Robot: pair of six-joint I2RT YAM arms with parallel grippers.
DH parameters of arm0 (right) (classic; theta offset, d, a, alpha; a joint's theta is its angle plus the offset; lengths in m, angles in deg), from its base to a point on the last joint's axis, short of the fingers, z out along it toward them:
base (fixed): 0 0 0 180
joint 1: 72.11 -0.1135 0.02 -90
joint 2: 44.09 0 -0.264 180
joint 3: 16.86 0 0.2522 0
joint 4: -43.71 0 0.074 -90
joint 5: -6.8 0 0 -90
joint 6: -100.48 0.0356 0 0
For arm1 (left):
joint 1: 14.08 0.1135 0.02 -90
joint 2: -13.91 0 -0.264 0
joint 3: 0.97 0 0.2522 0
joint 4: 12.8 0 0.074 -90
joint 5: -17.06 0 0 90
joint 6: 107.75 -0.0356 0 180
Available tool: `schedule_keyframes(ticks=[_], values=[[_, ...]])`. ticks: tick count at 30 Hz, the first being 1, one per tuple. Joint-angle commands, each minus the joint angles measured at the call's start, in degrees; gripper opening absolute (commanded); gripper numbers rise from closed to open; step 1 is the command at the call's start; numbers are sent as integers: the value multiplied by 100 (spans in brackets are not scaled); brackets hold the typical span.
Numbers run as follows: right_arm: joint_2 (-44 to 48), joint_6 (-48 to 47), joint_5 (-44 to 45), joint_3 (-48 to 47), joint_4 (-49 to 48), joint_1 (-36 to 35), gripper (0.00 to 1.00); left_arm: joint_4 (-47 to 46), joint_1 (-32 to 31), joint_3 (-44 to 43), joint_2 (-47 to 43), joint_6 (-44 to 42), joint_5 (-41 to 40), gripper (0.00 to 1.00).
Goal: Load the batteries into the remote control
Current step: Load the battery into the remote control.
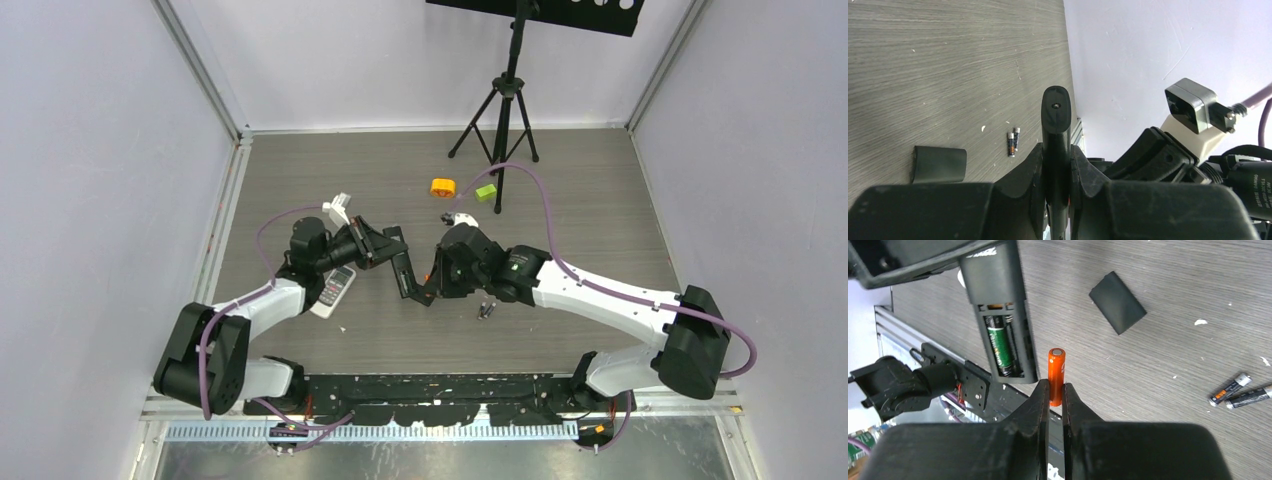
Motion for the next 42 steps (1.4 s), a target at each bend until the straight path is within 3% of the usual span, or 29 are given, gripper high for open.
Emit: schedule_keyframes(ticks=[1, 25, 42], values=[[169, -214, -222, -328, -261, -140, 7, -84, -21, -78, 42, 55, 224, 0], [-327, -530, -290, -792, -284, -240, 14, -81, -30, -167, 79, 8, 318, 0], [-408, -589, -292, -721, -361, -284, 25, -86, -30, -178, 84, 25, 271, 0]])
